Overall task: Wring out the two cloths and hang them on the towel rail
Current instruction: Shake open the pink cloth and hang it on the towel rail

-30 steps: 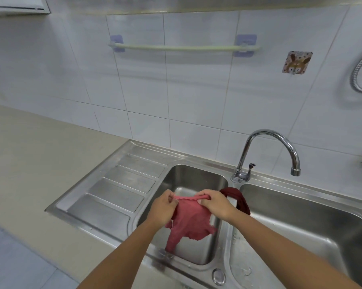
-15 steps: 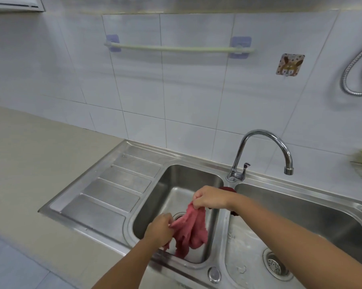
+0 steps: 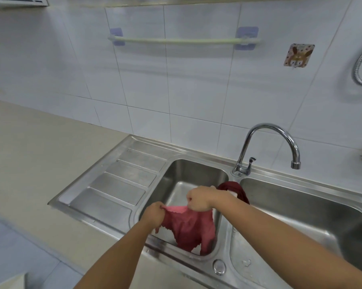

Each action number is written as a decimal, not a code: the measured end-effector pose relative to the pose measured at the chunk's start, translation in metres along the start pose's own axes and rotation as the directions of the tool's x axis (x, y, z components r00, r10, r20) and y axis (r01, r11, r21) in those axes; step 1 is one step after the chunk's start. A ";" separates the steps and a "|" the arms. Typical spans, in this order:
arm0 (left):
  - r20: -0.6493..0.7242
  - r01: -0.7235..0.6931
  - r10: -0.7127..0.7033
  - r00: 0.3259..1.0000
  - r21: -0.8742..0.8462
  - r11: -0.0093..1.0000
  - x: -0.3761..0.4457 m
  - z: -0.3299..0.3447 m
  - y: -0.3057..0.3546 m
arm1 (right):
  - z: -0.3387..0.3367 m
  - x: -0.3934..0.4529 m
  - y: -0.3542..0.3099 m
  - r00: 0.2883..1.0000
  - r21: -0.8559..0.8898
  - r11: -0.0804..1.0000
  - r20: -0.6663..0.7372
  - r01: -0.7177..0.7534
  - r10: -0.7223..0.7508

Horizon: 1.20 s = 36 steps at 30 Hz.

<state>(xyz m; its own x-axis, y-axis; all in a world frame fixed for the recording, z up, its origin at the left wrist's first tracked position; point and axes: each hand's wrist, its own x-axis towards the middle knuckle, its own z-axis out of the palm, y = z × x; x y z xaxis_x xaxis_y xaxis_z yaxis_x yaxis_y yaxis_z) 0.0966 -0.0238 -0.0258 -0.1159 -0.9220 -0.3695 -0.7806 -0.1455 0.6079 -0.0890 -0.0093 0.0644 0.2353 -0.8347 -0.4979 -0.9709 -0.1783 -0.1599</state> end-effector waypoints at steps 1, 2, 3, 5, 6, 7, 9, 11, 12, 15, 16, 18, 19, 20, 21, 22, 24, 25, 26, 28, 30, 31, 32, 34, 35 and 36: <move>0.006 -0.014 0.013 1.000 0.044 0.999 0.001 -0.002 -0.002 | 0.001 0.001 0.001 1.000 -0.014 1.000 -0.015 0.004 -0.005; 0.002 -0.025 0.025 1.000 0.086 0.996 0.001 -0.004 -0.004 | 0.003 0.002 0.003 0.999 -0.041 0.999 -0.045 0.008 -0.010; 0.000 -0.040 0.041 0.999 0.109 0.993 0.002 -0.005 -0.006 | 0.004 0.002 0.007 0.995 -0.084 0.996 -0.096 0.003 -0.011; 0.020 -0.086 0.084 0.996 0.158 0.984 0.001 -0.007 -0.008 | 0.007 0.004 0.014 0.975 -0.174 0.985 -0.220 -0.022 -0.017; 0.035 -0.111 0.106 0.994 0.179 0.978 0.001 -0.008 -0.008 | 0.008 0.005 0.018 0.964 -0.209 0.977 -0.267 -0.040 -0.018; 0.047 -0.132 0.126 0.991 0.191 0.973 0.001 -0.009 -0.007 | 0.007 0.006 0.022 0.956 -0.238 0.970 -0.292 -0.058 -0.015; 0.052 -0.177 0.170 0.984 0.197 0.964 -0.001 -0.012 -0.005 | 0.005 0.007 0.031 0.956 -0.271 0.960 -0.295 -0.077 -0.007; 0.050 -0.233 0.228 0.972 0.237 0.943 -0.001 -0.015 0.000 | 0.005 0.006 0.039 0.963 -0.292 0.953 -0.269 -0.083 0.002; 0.068 -0.268 0.259 0.963 0.275 0.923 -0.001 -0.017 0.003 | 0.005 0.006 0.043 0.969 -0.308 0.947 -0.249 -0.085 0.006; 0.145 -0.338 0.305 0.941 0.392 0.856 -0.001 -0.024 0.012 | 0.007 0.008 0.050 0.981 -0.368 0.925 -0.191 -0.094 0.024; 0.154 -0.343 0.306 0.939 0.431 0.835 -0.001 -0.026 0.014 | 0.007 0.010 0.050 0.983 -0.378 0.919 -0.177 -0.108 0.043; 0.118 -0.333 0.318 0.941 0.506 0.796 0.001 -0.027 0.018 | 0.001 0.014 0.050 0.981 -0.381 0.913 -0.177 -0.146 0.083; 0.071 -0.322 0.337 0.939 0.529 0.785 0.004 -0.030 0.020 | -0.004 0.017 0.050 0.976 -0.374 0.912 -0.192 -0.168 0.100; 0.010 -0.305 0.354 0.935 0.532 0.790 0.007 -0.035 0.023 | -0.011 0.020 0.052 0.967 -0.347 0.918 -0.226 -0.194 0.119; -0.053 -0.280 0.357 0.933 0.516 0.809 0.013 -0.043 0.026 | -0.021 0.022 0.053 0.951 -0.298 0.929 -0.278 -0.220 0.136; -0.124 -0.255 0.357 0.926 0.493 0.832 0.018 -0.055 0.031 | -0.034 0.024 0.055 0.927 -0.218 0.945 -0.339 -0.245 0.162; -0.294 -0.241 0.378 0.878 0.411 0.879 0.031 -0.090 0.047 | -0.071 0.022 0.055 0.846 0.037 0.971 -0.484 -0.237 0.225; -0.397 -0.272 0.409 0.822 0.357 0.894 0.034 -0.112 0.059 | -0.092 0.019 0.053 0.776 0.167 0.969 -0.581 -0.183 0.247; -0.502 -0.340 0.444 0.742 0.289 0.895 0.033 -0.133 0.074 | -0.114 0.012 0.048 0.664 0.269 0.958 -0.700 -0.094 0.262; -0.712 -0.542 0.497 0.496 0.193 0.818 0.024 -0.172 0.101 | -0.145 -0.003 0.038 0.246 0.254 0.957 -0.945 0.137 0.216; -0.760 -0.589 0.542 0.359 0.267 0.763 0.021 -0.196 0.107 | -0.149 -0.010 0.037 -0.021 0.062 0.992 -0.998 0.113 0.065; -0.664 -0.532 0.596 0.451 0.336 0.777 0.029 -0.200 0.100 | -0.141 -0.003 0.046 0.109 0.000 1.000 -0.994 0.010 -0.001; -0.479 -0.445 0.601 0.639 0.407 0.798 0.037 -0.197 0.088 | -0.128 0.006 0.055 0.395 -0.019 0.995 -0.918 -0.098 0.021; -0.099 -0.371 0.472 0.876 0.486 0.791 0.054 -0.179 0.060 | -0.099 0.024 0.069 0.827 -0.068 0.956 -0.522 -0.286 0.210; -0.040 -0.380 0.448 0.893 0.465 0.800 0.059 -0.171 0.051 | -0.089 0.029 0.073 0.865 -0.053 0.953 -0.437 -0.298 0.247; -0.044 -0.395 0.454 0.890 0.425 0.815 0.061 -0.165 0.048 | -0.086 0.030 0.074 0.860 0.005 0.957 -0.438 -0.290 0.263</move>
<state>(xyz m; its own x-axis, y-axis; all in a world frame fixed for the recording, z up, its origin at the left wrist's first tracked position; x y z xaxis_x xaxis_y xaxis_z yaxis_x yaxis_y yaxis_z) 0.1535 -0.1464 0.0971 -0.4304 -0.9024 -0.0214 -0.8511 0.3978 0.3427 -0.1581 -0.0921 0.1108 -0.0724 -0.9926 -0.0972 -0.9972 0.0740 -0.0133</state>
